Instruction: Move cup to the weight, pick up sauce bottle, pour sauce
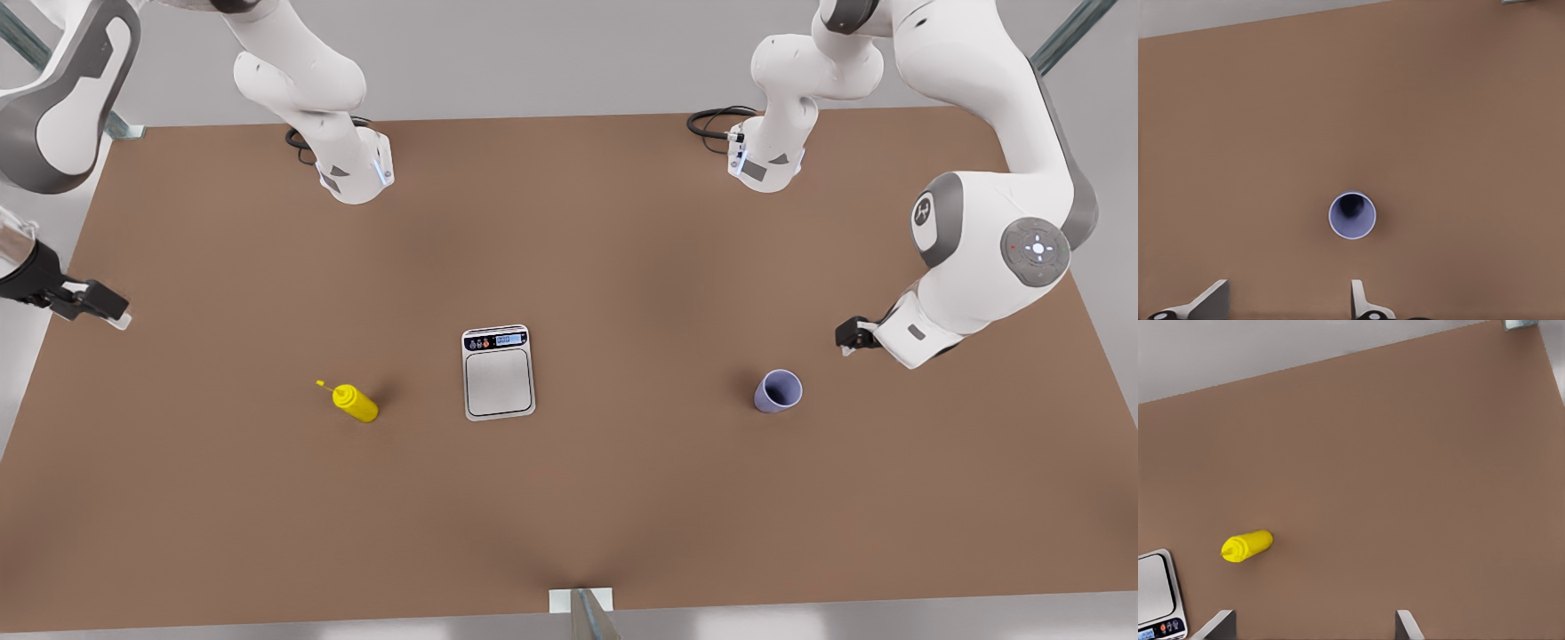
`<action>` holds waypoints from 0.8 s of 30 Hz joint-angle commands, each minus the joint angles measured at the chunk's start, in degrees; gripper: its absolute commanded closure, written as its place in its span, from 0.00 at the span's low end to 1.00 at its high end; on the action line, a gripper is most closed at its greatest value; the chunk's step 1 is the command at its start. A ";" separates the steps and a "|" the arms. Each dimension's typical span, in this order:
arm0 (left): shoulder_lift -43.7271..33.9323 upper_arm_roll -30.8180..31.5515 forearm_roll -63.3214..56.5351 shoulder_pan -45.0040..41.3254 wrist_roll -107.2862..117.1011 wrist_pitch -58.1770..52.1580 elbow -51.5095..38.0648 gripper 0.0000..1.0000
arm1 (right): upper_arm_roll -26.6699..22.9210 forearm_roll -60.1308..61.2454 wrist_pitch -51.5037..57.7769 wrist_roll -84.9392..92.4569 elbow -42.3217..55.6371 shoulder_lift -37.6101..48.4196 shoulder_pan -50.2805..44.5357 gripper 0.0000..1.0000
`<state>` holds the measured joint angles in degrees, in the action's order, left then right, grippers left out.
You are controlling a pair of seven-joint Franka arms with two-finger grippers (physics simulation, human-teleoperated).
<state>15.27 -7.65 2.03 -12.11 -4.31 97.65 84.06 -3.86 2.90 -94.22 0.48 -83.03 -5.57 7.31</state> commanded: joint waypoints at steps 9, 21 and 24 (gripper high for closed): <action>13.56 2.56 5.01 -0.63 0.09 12.12 10.33 0.00 | 0.96 -0.18 0.18 -0.13 1.02 -1.29 -5.73 0.00; 13.56 2.47 5.27 1.56 0.62 18.45 14.46 0.00 | 0.96 -0.18 0.36 0.05 0.94 -1.20 -5.72 0.00; 13.65 2.47 5.00 3.15 0.62 18.98 14.55 0.00 | 0.87 -0.09 0.36 0.05 1.02 -1.20 -5.72 0.00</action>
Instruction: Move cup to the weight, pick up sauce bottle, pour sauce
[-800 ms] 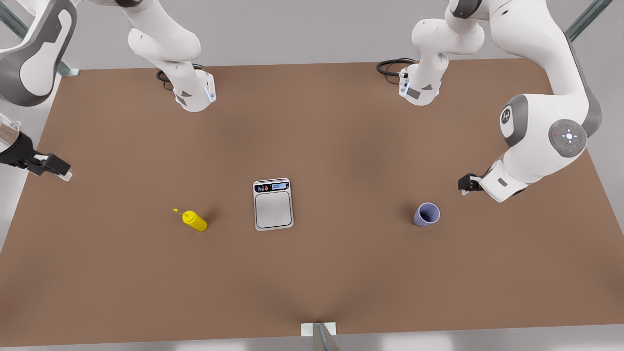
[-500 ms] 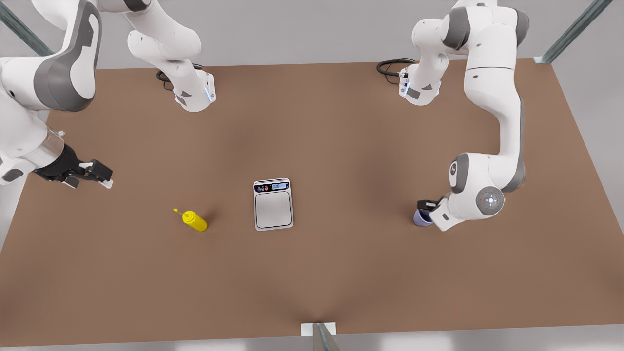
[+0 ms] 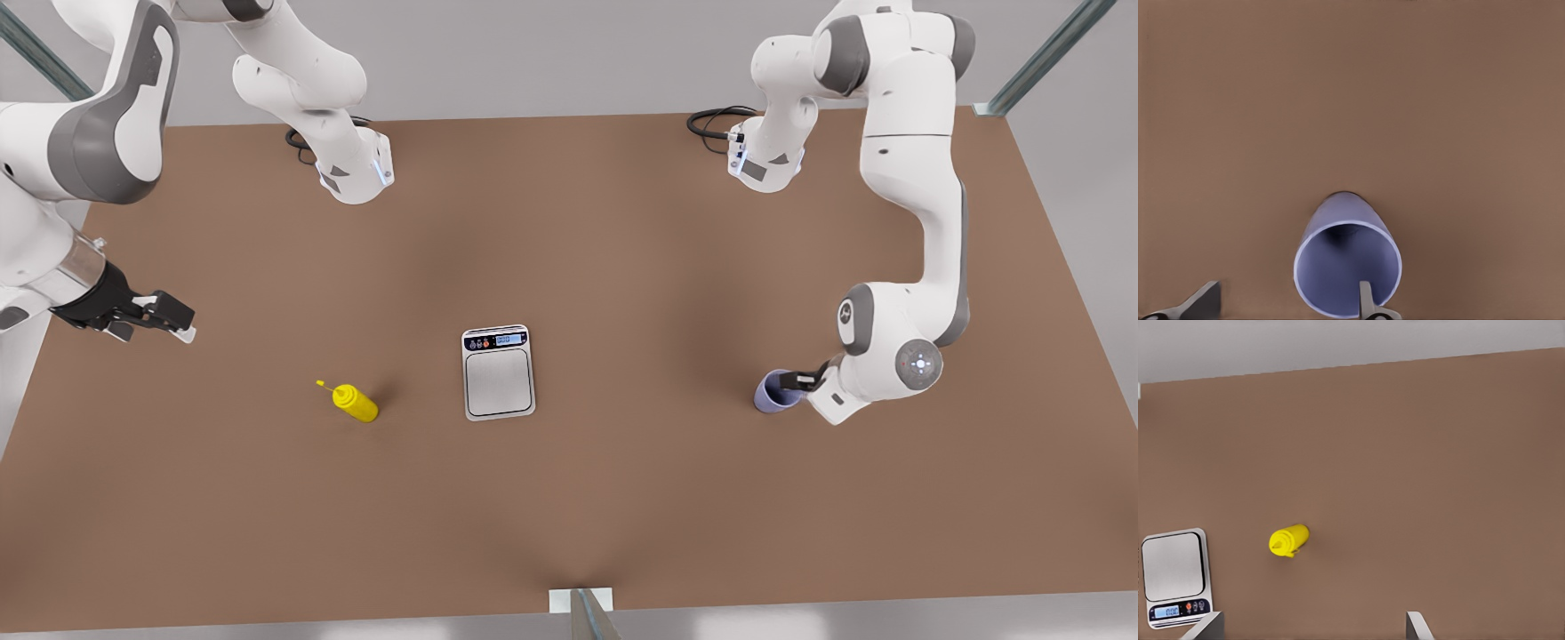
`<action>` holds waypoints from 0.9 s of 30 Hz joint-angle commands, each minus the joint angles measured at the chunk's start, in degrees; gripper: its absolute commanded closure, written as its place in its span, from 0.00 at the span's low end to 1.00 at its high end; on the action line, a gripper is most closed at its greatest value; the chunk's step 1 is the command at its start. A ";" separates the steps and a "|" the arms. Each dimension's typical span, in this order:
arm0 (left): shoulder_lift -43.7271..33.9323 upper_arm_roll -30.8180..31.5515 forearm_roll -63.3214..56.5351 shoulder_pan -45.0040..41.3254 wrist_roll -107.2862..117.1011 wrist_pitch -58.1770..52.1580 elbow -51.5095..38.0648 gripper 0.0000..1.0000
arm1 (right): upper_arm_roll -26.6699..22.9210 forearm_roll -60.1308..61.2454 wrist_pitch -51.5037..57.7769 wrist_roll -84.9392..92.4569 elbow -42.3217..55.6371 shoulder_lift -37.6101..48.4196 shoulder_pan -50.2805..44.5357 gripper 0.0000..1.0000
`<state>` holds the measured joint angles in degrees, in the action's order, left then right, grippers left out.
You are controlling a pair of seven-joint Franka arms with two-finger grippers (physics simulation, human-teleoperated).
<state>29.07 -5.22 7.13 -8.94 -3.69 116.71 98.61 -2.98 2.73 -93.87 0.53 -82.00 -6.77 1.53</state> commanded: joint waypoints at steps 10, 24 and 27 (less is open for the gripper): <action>3.36 0.12 0.34 -0.02 0.00 4.40 0.17 0.00 | -0.01 0.00 0.00 0.00 -0.17 0.00 0.05 0.00; 5.21 0.21 0.43 -0.28 0.26 5.28 0.17 0.79 | 0.08 0.00 0.44 -0.09 -0.26 0.00 0.05 0.00; 5.56 0.21 0.43 -0.46 1.76 5.37 0.00 0.79 | 0.07 0.00 0.53 -0.09 -0.26 0.00 0.05 0.00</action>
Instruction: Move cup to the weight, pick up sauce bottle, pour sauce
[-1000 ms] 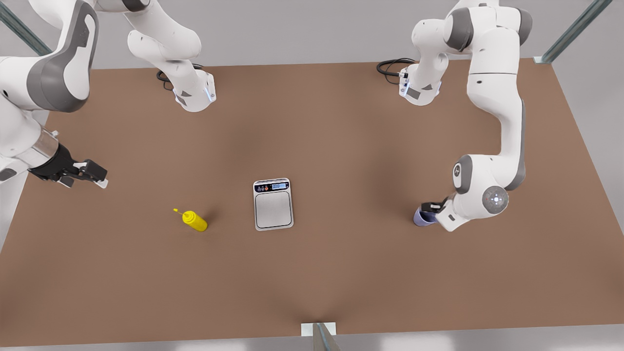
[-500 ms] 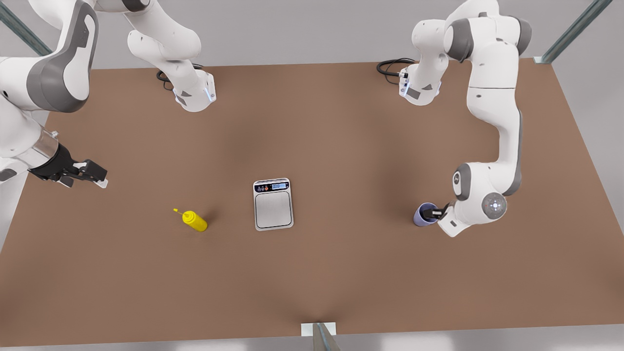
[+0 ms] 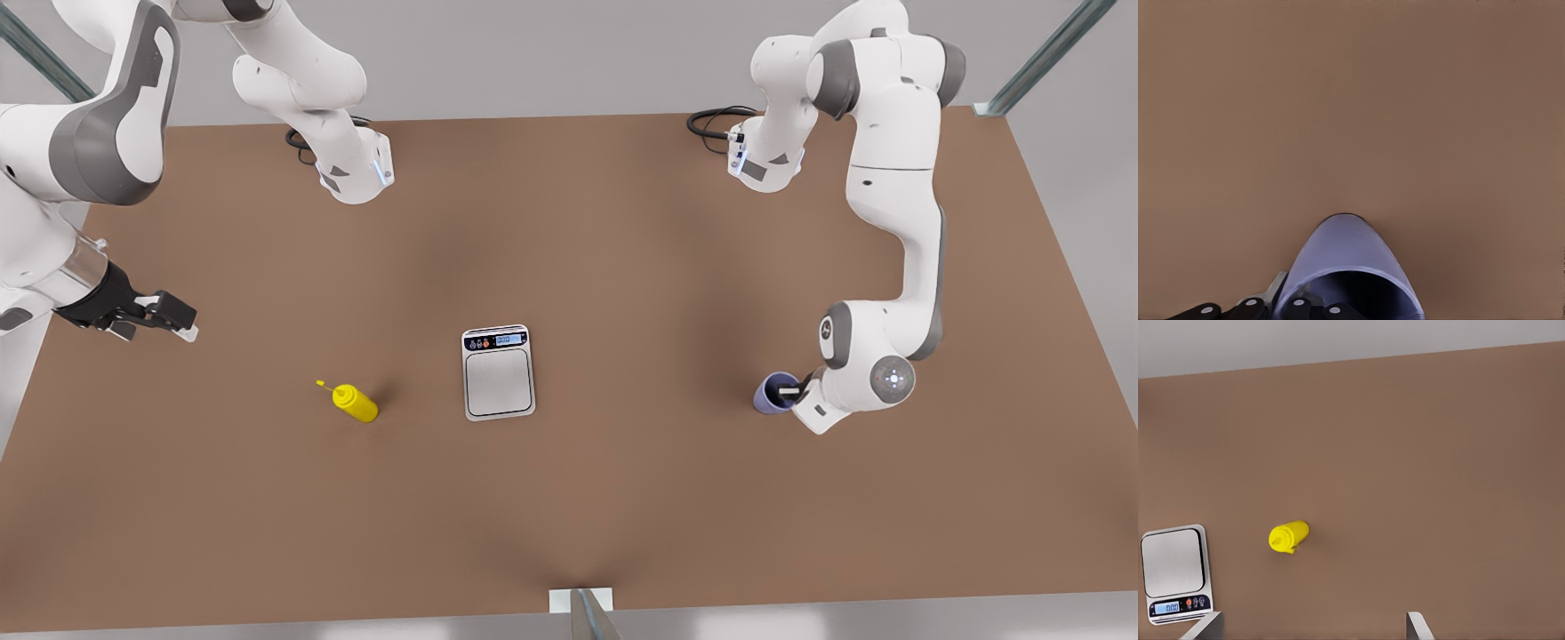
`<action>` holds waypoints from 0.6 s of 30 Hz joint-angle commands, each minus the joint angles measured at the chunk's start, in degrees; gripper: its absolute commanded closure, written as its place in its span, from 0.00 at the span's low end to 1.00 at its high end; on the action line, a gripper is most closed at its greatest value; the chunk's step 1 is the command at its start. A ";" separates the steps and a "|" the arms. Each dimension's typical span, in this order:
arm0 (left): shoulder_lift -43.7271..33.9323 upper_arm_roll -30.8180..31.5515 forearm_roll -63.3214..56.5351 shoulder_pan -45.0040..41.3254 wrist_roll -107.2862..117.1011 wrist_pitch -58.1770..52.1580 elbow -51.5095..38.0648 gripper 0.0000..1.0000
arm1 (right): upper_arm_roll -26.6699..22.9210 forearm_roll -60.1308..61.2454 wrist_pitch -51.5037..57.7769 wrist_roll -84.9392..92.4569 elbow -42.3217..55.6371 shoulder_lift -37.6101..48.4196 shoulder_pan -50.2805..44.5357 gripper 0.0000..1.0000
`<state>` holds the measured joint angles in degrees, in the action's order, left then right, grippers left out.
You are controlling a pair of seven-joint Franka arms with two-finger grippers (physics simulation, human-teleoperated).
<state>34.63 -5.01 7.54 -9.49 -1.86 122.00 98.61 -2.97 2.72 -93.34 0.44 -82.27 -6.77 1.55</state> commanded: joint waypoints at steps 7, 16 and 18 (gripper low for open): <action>-4.04 0.62 0.10 -3.16 10.19 -2.65 -0.44 0.79 | 0.07 0.00 -0.09 0.00 0.00 -0.08 0.04 0.00; 1.05 3.52 3.17 -18.54 48.26 -11.00 -15.64 0.79 | 0.07 0.00 -0.09 -0.26 0.00 -0.35 -0.05 0.00; 4.21 3.52 5.29 -22.50 54.06 -11.26 -21.27 0.79 | 0.07 0.09 0.62 -1.58 0.18 -0.35 -0.05 0.00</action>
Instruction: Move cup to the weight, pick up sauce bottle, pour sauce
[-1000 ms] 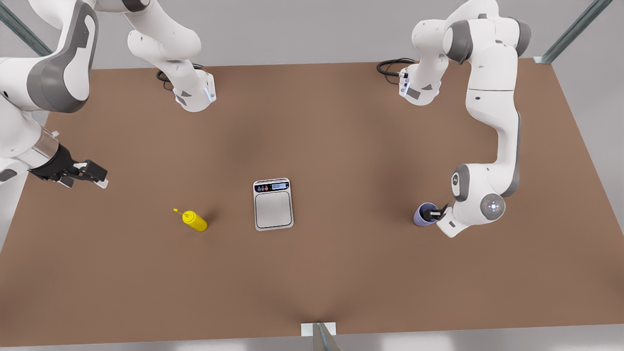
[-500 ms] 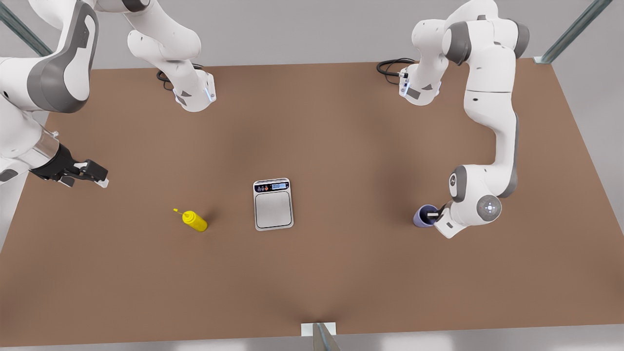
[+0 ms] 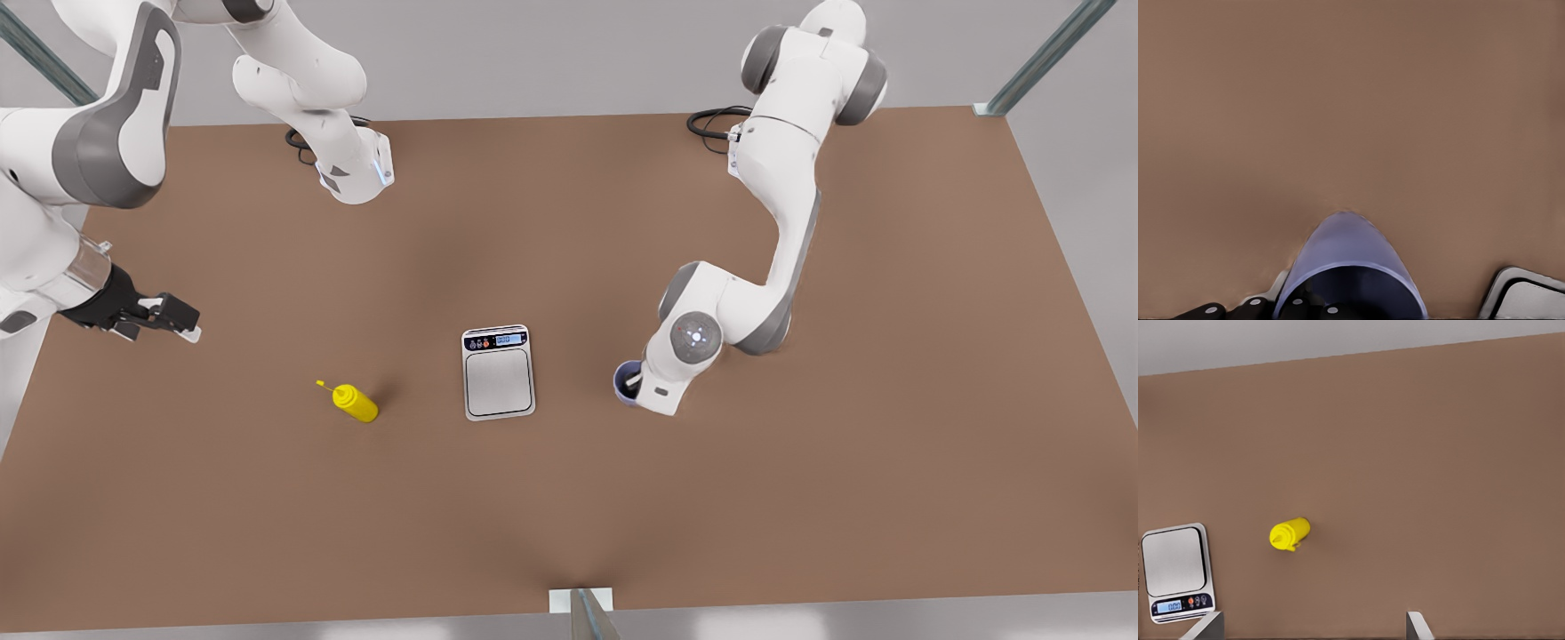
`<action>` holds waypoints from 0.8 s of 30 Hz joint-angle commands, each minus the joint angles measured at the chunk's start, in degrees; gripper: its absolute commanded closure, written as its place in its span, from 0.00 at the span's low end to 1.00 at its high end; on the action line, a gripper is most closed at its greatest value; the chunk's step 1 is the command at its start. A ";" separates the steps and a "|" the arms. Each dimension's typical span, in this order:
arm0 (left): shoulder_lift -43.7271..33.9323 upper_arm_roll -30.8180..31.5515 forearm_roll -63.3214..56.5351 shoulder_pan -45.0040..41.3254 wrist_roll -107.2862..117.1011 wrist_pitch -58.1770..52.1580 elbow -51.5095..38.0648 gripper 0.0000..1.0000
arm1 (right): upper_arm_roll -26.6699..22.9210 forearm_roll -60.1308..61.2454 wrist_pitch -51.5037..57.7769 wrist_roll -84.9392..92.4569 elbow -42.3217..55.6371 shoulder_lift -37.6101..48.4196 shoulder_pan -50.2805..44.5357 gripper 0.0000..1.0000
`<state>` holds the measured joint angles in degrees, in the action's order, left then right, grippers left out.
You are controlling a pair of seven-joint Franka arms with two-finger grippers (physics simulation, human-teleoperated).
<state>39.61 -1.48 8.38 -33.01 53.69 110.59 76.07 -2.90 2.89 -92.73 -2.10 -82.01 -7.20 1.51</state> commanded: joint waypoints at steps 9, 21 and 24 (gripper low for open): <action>9.08 -0.28 8.59 -8.21 10.47 -1.25 -14.89 0.79 | -1.58 42.63 15.56 -31.56 -1.83 -15.47 16.59 0.00; 14.79 -0.19 11.84 -13.84 13.37 6.66 -18.68 0.79 | 8.79 54.24 12.57 -43.17 -3.50 -35.07 20.90 0.00; 15.94 -0.19 12.01 -14.01 13.37 8.15 -18.68 0.79 | 8.79 54.41 12.22 -36.75 -6.75 -35.60 21.07 0.00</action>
<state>55.67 -1.68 18.67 -47.02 67.20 118.92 57.38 5.89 57.30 -80.51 -38.85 -88.77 -43.03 22.84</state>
